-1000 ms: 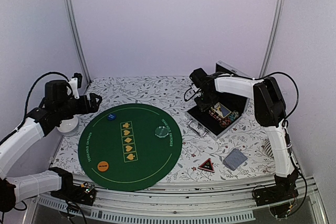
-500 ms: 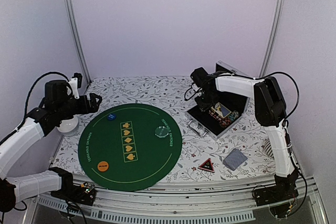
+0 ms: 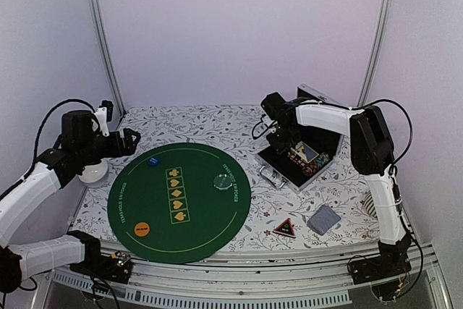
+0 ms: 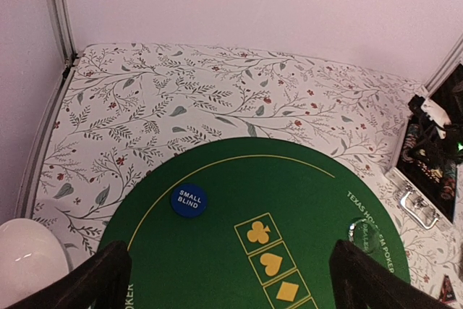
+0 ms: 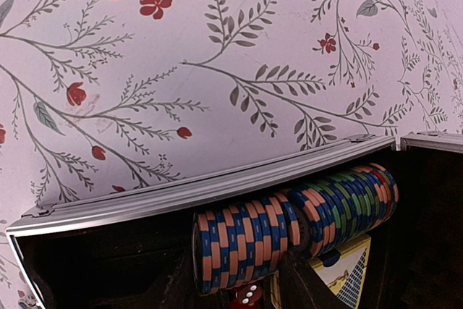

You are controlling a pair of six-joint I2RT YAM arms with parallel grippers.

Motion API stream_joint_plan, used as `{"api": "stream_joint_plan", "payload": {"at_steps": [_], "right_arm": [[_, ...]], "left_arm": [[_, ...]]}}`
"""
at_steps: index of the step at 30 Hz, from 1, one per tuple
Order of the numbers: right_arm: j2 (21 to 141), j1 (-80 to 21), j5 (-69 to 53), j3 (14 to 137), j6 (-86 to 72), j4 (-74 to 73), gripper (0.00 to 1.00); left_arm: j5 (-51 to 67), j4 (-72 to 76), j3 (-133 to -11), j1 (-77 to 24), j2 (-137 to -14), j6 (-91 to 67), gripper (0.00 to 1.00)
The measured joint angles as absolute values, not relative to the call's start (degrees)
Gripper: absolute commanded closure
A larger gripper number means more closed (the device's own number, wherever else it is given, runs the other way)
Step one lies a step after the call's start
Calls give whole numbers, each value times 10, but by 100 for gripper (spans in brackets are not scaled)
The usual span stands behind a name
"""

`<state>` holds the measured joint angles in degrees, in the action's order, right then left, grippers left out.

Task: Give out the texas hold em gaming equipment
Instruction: Pick up the pile of poker chips from the chip case.

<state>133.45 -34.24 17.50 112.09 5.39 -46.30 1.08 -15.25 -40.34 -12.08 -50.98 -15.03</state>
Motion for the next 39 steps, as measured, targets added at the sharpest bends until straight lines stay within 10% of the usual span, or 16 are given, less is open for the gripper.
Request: {"api": "stream_joint_plan", "payload": {"at_steps": [10, 39], "right_arm": [[1334, -345, 188, 1121, 63, -463, 40], [1334, -361, 212, 1139, 86, -467, 46]], "left_arm": [[23, -152, -403, -121, -512, -150, 2], [49, -152, -403, -121, -526, -150, 2]]}}
